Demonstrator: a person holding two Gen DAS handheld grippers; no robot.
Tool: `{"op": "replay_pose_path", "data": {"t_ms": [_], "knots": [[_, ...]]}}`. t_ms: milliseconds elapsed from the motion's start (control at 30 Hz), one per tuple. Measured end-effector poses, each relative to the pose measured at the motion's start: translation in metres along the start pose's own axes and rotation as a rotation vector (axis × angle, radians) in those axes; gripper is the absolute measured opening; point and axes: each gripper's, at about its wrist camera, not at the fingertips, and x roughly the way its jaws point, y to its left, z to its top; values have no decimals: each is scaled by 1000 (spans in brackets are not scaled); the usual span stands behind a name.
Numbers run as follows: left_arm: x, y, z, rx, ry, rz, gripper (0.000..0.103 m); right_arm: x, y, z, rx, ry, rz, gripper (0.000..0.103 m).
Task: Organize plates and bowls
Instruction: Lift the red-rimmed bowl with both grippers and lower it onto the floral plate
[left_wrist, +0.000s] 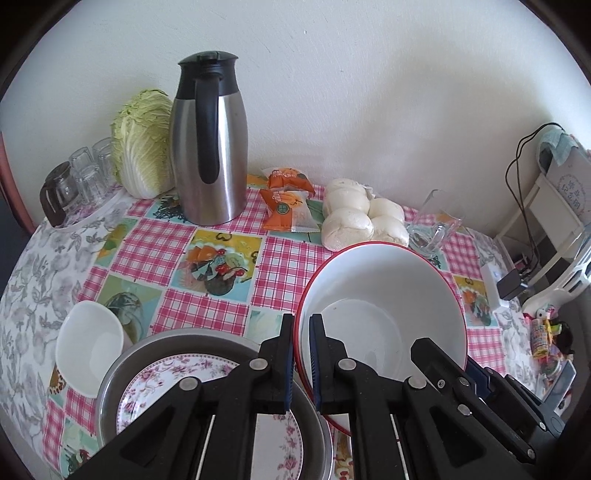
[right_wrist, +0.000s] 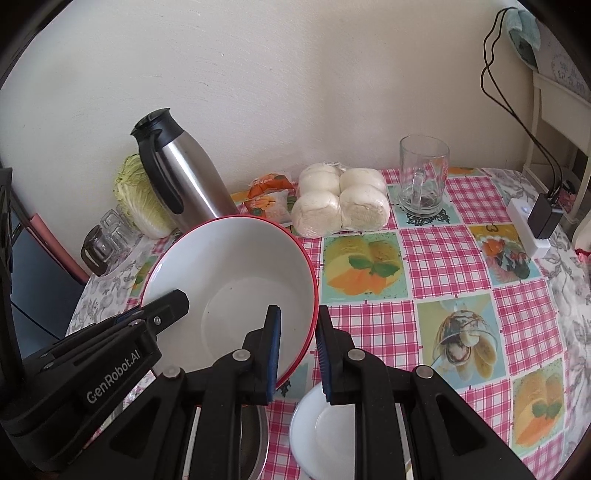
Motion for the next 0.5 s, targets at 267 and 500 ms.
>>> {"op": "replay_pose_path", "data": {"t_ms": [267, 500], "knots": [[-36, 16, -4, -25, -21, -24, 8, -30, 24, -7, -24, -24, 23, 20], [-54, 37, -14, -79, -36, -14, 8, -41, 45, -20, -64, -11, 24, 19]]}}
